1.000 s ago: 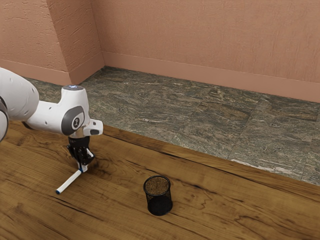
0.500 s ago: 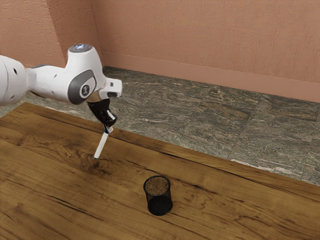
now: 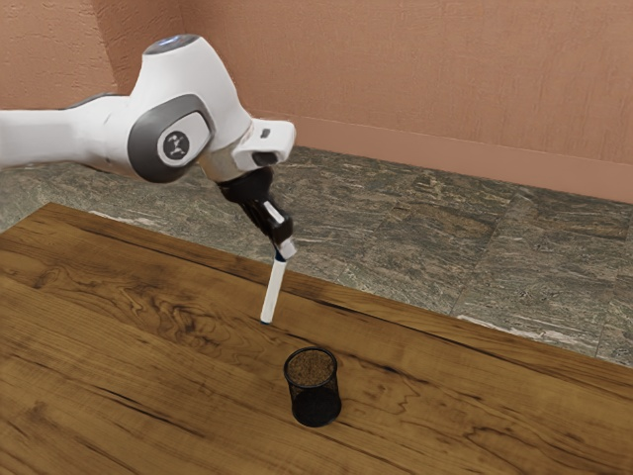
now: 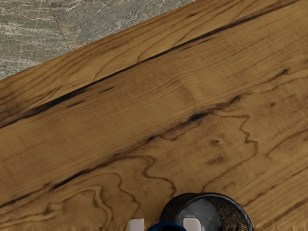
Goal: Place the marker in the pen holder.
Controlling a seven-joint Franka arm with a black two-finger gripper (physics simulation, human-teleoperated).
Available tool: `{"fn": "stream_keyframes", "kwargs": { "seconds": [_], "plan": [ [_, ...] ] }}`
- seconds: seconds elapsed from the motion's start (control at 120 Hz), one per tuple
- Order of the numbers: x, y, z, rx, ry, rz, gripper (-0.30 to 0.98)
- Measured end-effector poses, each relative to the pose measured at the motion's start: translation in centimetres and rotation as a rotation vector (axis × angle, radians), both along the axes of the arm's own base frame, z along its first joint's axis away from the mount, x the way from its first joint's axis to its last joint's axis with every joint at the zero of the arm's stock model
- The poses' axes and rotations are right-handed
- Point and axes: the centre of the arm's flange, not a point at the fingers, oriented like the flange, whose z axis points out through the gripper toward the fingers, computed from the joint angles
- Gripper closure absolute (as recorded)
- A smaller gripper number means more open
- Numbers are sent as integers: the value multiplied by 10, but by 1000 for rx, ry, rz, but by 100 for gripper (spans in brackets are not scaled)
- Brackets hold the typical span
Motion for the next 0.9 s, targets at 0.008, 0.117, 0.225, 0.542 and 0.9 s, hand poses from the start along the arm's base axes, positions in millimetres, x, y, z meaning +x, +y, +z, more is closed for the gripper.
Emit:
{"fn": "stream_keyframes", "kwargs": {
  "seconds": [0.008, 0.117, 0.225, 0.542, 0.9],
  "plan": [
    [-1, 0, 0, -2, 3, 0, 79],
    [-21, -1, -2, -26, 43, -9, 79],
    [-34, -20, -5, -41, 72, -46, 79],
    [-42, -62, -15, -51, 85, -100, 79],
    [-20, -62, -34, -46, 11, -48, 79]
  ]
}}
